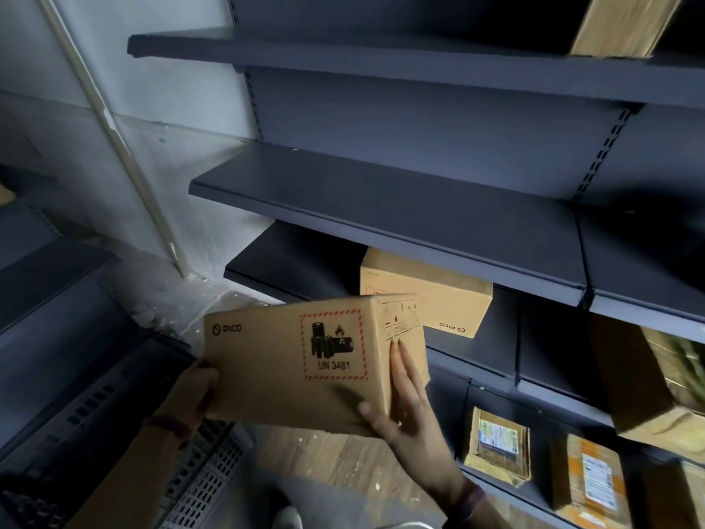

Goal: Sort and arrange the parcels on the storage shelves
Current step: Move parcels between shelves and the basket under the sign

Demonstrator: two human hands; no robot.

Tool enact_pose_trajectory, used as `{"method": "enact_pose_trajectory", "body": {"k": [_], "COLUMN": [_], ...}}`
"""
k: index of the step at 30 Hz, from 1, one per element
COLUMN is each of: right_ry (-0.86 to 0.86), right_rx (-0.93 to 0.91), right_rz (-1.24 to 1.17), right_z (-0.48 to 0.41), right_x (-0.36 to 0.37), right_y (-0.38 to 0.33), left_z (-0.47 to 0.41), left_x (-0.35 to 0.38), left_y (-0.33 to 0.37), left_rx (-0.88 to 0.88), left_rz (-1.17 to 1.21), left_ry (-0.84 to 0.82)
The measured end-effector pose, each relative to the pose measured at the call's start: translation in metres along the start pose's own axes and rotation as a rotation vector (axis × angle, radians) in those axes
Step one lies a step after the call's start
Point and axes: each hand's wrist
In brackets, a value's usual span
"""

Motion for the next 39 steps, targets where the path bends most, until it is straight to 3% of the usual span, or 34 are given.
{"method": "enact_pose_trajectory", "body": {"k": [4,8,11,14,16,19,22,25,27,34,39], "right_ry": [-0.009,0.039,0.06,0.055,0.035,0.028,0.03,0.08,0.091,-0.05,-0.045], "right_rx": [0.114,0.297,0.416,0.485,0.493,0.507,0.526,0.536,0.499,0.428,0.471], "right_rz": [-0.342,-0.648,-0.843,-1.01,-1.089,-1.184,-1.01,-0.405,-0.254,-0.59,-0.6], "right_z": [-0.017,-0.03,-0.031,-0.03,-0.03,-0.03,-0.036,-0.053,-0.063,-0.058,-0.052], "right_x": [-0.02,-0.046,-0.052,-0.046,-0.041,-0.035,-0.036,-0.029,-0.017,0.016,0.016], "right_y": [0.014,0.05,0.078,0.09,0.093,0.099,0.103,0.093,0.085,0.048,0.048], "left_z": [0.008,0.016,0.025,0.03,0.032,0.031,0.025,0.027,0.032,0.049,0.042], "left_x": [-0.006,-0.001,0.014,0.027,0.03,0.023,0.017,0.026,0.035,0.068,0.07], "left_y": [0.005,0.02,0.03,0.028,0.024,0.016,0.009,0.018,0.022,-0.01,-0.026], "left_rx": [-0.016,0.128,0.183,0.291,0.161,-0.227,-0.364,-0.213,-0.126,0.203,0.168], "left_rz": [0.13,-0.002,0.062,0.002,0.139,0.368,0.563,0.48,0.372,0.097,0.091], "left_ry": [-0.205,-0.362,-0.348,-0.135,-0.194,-0.318,-0.399,-0.402,-0.301,-0.066,-0.017]}}
Point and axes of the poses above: each hand's wrist, its own z-axis away from the middle knuckle, its own x-axis out of the palm, y = z × x, and after that the axes turned 15 degrees about z, right-handed
